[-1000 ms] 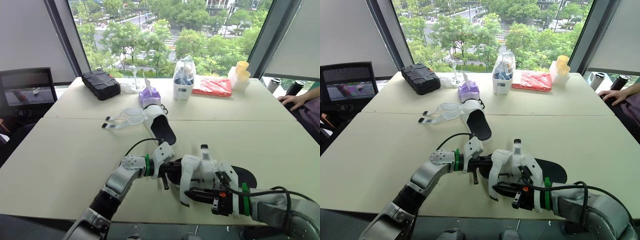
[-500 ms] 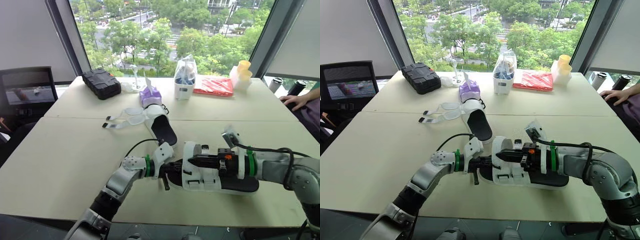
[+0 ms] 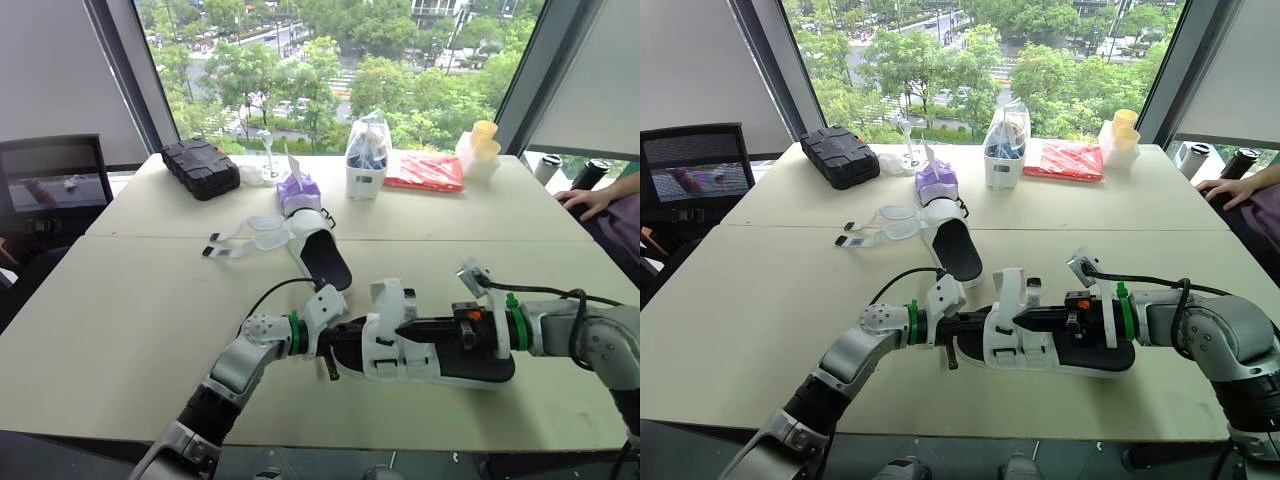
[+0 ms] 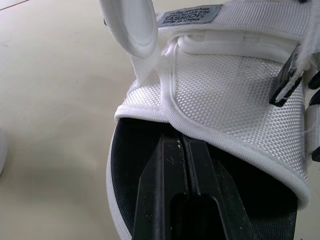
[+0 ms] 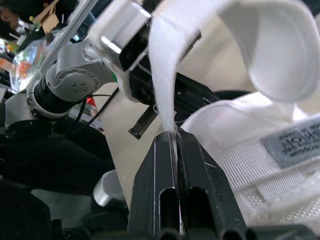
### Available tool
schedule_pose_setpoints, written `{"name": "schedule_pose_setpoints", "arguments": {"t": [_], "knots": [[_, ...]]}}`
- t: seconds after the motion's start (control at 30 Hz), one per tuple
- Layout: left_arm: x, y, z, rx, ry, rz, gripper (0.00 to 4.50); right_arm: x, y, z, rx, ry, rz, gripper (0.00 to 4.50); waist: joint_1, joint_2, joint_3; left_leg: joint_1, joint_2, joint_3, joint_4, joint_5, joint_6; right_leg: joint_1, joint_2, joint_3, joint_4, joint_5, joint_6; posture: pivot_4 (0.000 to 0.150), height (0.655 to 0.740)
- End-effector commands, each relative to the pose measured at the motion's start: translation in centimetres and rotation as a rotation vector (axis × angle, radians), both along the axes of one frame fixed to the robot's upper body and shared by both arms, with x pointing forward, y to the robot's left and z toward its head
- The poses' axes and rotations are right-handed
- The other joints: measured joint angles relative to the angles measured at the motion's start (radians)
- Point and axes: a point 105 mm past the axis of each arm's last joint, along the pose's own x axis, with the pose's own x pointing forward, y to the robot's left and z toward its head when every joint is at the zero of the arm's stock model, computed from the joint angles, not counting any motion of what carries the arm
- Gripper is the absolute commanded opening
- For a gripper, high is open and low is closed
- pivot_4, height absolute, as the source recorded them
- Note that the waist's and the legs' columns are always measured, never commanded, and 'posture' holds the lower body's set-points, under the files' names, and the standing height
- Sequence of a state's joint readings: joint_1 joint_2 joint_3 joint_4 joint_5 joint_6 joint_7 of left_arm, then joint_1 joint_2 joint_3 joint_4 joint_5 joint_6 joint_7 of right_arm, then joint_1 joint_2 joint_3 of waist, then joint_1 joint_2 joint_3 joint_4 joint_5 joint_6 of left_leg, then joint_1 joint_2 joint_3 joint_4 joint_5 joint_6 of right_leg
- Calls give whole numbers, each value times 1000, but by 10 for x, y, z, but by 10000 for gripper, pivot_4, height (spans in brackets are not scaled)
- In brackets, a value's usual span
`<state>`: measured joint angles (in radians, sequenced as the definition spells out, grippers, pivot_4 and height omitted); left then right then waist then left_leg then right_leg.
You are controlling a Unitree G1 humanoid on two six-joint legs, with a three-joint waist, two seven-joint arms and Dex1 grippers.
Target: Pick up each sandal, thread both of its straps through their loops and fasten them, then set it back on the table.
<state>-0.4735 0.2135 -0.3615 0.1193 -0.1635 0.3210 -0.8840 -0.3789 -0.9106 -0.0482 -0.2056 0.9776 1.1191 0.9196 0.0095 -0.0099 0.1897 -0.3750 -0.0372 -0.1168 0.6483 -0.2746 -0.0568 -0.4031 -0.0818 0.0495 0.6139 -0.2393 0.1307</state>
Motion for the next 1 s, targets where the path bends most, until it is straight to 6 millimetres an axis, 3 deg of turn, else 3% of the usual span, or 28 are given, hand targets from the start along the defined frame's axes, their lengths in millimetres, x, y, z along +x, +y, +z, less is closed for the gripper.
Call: {"name": "schedule_pose_setpoints", "arguments": {"t": [0.03, 0.1, 0.13, 0.2, 0.3, 0.43, 1.0], "knots": [[-2, 0, 1, -6, -3, 4, 0, 10, 4, 6, -5, -91, -21, 682, 0, 0, 0, 0, 0, 0, 0, 0, 0, 0, 0, 0, 0, 0, 0, 1500, 7400], [-2, 0, 1, -5, -2, 5, 0, 9, 6, 7, 6, -101, -17, 682, 0, 0, 0, 0, 0, 0, 0, 0, 0, 0, 0, 0, 0, 0, 0, 1500, 7400], [-2, 1, 1, -4, 0, 5, 0, 8, 7, 6, 5, -101, -15, 2987, 0, 0, 0, 0, 0, 0, 0, 0, 0, 0, 0, 0, 0, 0, 0, 1500, 7400], [-2, 1, 0, -2, 1, 6, 0, 6, 8, 7, 8, -109, -9, 8276, 0, 0, 0, 0, 0, 0, 0, 0, 0, 0, 0, 0, 0, 0, 0, 1500, 7400], [-2, 2, 0, 0, 2, 6, 0, 5, 11, 12, 32, -125, -9, 21491, 0, 0, 0, 0, 0, 0, 0, 0, 0, 0, 0, 0, 0, 0, 0, 1500, 7400], [-2, 1, -1, 2, 4, 2, 0, 3, 18, 14, 52, -127, 1, 21491, 0, 0, 0, 0, 0, 0, 0, 0, 0, 0, 0, 0, 0, 0, 0, 1500, 7400], [-1, 2, -3, 4, 6, 12, 0, -43, 42, 1, 43, -74, 123, 21491, 0, 0, 0, 0, 0, 0, 0, 0, 0, 0, 0, 0, 0, 0, 0, 1500, 7400]]}}
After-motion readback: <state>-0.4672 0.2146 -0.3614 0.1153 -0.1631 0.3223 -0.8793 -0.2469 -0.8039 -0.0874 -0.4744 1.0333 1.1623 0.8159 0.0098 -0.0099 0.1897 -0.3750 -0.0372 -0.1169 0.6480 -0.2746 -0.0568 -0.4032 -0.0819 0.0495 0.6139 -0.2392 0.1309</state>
